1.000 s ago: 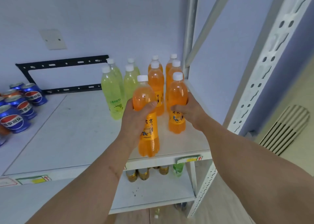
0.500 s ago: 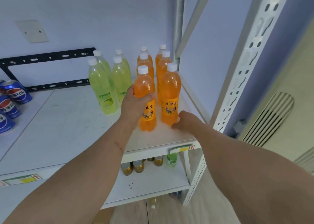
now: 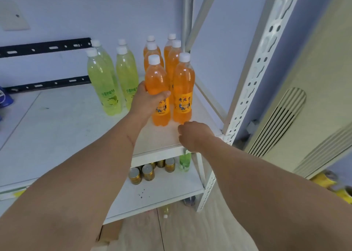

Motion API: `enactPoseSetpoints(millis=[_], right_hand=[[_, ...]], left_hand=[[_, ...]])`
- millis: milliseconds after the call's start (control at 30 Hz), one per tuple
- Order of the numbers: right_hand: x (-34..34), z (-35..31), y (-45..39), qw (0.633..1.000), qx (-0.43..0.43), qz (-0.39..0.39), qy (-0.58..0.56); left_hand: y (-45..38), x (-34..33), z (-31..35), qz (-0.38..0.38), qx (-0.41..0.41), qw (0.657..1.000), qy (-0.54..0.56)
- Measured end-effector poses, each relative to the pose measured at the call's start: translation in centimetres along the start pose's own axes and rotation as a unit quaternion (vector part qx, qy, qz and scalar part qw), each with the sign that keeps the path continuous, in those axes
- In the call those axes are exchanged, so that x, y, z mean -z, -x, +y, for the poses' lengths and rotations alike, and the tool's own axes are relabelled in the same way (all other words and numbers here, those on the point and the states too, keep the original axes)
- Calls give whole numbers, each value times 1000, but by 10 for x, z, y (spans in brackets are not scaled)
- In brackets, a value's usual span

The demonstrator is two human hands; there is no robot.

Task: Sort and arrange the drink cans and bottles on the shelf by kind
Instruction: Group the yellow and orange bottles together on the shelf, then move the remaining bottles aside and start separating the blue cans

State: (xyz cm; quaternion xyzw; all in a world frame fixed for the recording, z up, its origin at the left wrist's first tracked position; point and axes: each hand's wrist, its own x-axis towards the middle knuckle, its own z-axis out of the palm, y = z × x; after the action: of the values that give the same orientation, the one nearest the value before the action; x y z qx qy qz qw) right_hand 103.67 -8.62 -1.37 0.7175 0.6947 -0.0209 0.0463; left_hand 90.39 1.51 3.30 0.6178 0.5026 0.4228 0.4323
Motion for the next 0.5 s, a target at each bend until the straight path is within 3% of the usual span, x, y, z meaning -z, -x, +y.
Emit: enactPoseSetpoints(millis=[67, 100, 133, 200, 233, 267, 333, 500], right_hand=[[1, -7, 5, 1000, 9, 4, 16], [1, -11, 7, 999, 15, 6, 29], [3, -16, 11, 999, 23, 8, 45], [7, -32, 21, 996, 50, 11, 75], [9, -44, 27, 994, 67, 16, 87], [11, -57, 34, 991, 87, 20, 98], [13, -87, 48, 984, 131, 34, 113], [25, -175, 77, 967, 212, 94, 103]], left_hand=[[13, 14, -9, -44, 8, 993, -113], [23, 26, -16, -69, -2, 971, -229], [35, 39, -25, -83, -26, 924, -371], [66, 66, -41, -86, -108, 793, -593], [81, 79, -49, -82, -141, 748, -644], [97, 91, -56, -74, -159, 723, -668], [130, 114, -61, -50, -170, 699, -693], [205, 186, -65, 24, -154, 681, -715]])
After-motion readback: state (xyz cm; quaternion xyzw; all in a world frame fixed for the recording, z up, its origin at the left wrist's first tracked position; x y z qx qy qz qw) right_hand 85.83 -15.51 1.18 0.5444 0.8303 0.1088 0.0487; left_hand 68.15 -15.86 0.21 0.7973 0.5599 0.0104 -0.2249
